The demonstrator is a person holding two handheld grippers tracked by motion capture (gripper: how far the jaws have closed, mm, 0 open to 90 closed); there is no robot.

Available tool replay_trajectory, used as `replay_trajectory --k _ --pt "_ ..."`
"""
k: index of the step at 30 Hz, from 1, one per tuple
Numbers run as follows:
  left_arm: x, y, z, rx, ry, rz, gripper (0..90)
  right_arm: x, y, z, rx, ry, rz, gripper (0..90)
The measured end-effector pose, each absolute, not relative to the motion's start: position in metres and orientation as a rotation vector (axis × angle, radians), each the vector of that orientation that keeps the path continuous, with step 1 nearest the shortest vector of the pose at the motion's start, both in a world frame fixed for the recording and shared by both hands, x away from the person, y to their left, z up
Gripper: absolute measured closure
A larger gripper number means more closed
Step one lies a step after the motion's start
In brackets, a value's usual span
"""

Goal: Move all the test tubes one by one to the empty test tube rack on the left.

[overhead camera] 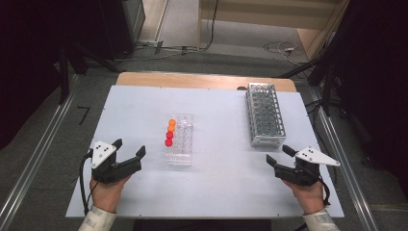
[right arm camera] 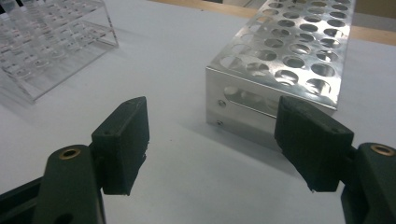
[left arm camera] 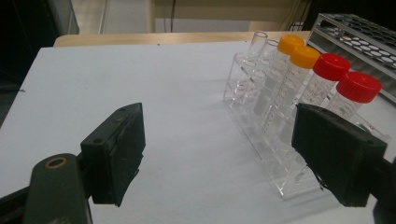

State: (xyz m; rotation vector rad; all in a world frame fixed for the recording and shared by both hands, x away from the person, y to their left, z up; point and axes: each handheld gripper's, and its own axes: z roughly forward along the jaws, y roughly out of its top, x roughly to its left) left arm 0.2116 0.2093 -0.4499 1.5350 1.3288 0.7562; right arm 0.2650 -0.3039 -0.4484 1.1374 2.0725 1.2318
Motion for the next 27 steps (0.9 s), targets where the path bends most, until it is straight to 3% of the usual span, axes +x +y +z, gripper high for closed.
replay_trajectory --k 27 --pt "0.199 0.230 -0.460 1.518 1.403 0.771 14.0 0.260 -0.349 -0.461 1.279 1.988 1.147 23.0"
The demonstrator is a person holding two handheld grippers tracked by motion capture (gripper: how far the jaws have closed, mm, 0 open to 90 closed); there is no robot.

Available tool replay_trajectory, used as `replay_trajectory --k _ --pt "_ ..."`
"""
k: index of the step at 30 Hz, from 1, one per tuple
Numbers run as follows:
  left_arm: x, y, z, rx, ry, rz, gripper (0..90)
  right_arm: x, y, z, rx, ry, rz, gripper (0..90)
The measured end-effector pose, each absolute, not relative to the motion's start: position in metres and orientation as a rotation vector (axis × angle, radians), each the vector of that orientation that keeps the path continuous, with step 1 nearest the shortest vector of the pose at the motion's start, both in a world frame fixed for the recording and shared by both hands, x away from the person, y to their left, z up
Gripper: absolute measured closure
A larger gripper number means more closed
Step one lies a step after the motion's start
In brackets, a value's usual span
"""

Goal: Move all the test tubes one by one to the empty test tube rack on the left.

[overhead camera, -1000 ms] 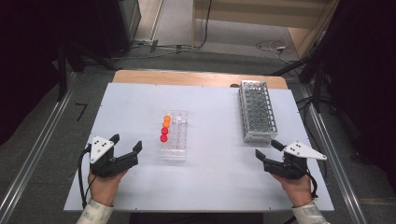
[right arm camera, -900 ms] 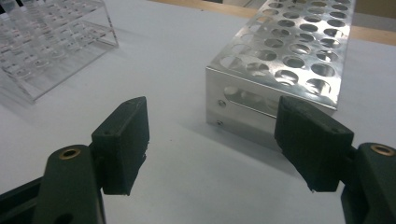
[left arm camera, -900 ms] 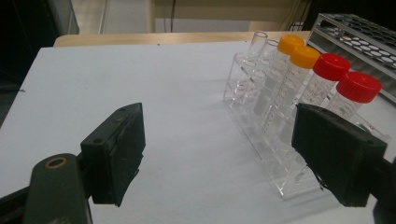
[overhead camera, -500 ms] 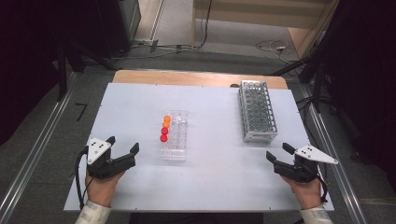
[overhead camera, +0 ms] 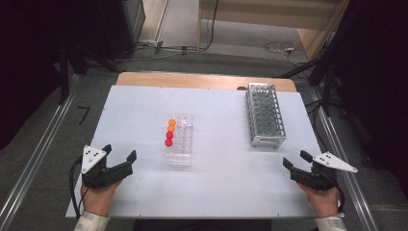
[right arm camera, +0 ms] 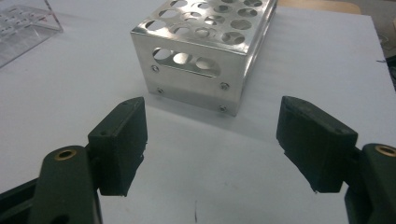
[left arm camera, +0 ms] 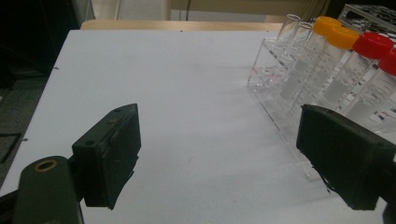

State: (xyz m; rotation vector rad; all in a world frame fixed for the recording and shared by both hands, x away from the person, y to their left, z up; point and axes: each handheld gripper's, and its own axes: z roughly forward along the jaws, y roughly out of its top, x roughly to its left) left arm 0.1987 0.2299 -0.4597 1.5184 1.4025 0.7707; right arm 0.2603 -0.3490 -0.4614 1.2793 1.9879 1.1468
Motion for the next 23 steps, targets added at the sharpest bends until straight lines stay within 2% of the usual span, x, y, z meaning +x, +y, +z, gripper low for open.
replay_trajectory --k 19,23 --pt "0.194 0.249 -0.473 1.529 1.483 0.790 13.9 0.254 -0.385 -0.471 1.400 1.887 1.076 23.0" --pt "0.196 0.253 -0.477 1.528 1.509 0.782 13.9 0.259 -0.388 -0.479 1.431 1.893 1.035 19.6"
